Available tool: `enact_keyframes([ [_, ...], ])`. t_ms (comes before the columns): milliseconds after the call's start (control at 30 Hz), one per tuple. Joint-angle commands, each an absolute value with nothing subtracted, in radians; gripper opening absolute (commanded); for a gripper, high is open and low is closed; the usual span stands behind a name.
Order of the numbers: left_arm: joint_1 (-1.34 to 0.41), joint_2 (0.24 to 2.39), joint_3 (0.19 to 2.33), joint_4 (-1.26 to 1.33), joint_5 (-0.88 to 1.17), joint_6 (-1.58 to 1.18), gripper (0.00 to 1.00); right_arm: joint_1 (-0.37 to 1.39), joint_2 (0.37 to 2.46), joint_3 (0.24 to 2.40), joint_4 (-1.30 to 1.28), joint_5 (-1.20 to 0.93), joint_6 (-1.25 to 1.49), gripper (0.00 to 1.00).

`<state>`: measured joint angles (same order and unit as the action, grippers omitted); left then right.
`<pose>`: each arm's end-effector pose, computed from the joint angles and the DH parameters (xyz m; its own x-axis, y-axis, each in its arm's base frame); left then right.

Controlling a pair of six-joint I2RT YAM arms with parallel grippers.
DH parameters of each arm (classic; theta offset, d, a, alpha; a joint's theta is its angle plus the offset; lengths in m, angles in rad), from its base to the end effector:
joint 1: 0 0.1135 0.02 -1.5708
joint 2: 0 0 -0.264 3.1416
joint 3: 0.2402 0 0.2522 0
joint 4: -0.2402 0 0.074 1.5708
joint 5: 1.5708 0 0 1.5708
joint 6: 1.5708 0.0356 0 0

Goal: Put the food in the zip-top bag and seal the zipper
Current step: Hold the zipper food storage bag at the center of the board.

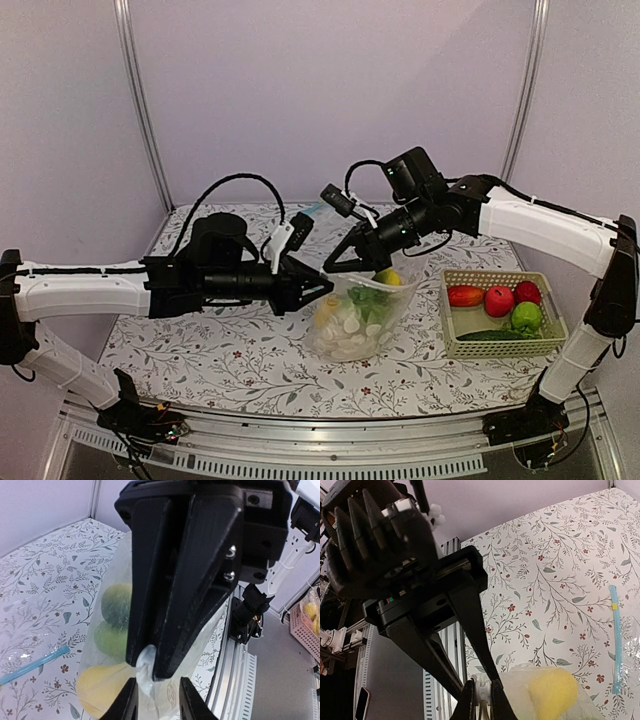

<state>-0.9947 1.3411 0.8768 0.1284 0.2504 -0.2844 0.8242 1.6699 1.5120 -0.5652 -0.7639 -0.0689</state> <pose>0.1605 -0.2633 0.2788 -0.4361 0.1723 -0.8833 0.8518 0.3958 -0.3433 0.2347 0.2899 0.3310 -0.3876 -0.4921 -0.7795 -0.9111 0.0761 0.4050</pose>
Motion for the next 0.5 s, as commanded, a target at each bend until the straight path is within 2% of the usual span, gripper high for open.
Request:
enact_keyframes([
  [0,-1.005,1.326,0.887,0.137,0.255,-0.296,0.37,0.822,1.672,1.533,-0.574,-0.776,-0.086,0.02],
  [33,-1.004,1.324,0.886,0.141,0.255,-0.299,0.40,0.822,1.672,1.534,-0.576,-0.778,-0.089,0.02],
  [167,-0.999,1.322,0.883,0.157,0.262,-0.304,0.40,0.823,1.665,1.534,-0.585,-0.785,-0.102,0.01],
  [400,-0.989,1.321,0.875,0.194,0.285,-0.324,0.30,0.827,1.661,1.537,-0.610,-0.793,-0.123,0.00],
  [467,-0.985,1.321,0.873,0.206,0.294,-0.330,0.24,0.826,1.661,1.537,-0.615,-0.796,-0.127,0.00],
])
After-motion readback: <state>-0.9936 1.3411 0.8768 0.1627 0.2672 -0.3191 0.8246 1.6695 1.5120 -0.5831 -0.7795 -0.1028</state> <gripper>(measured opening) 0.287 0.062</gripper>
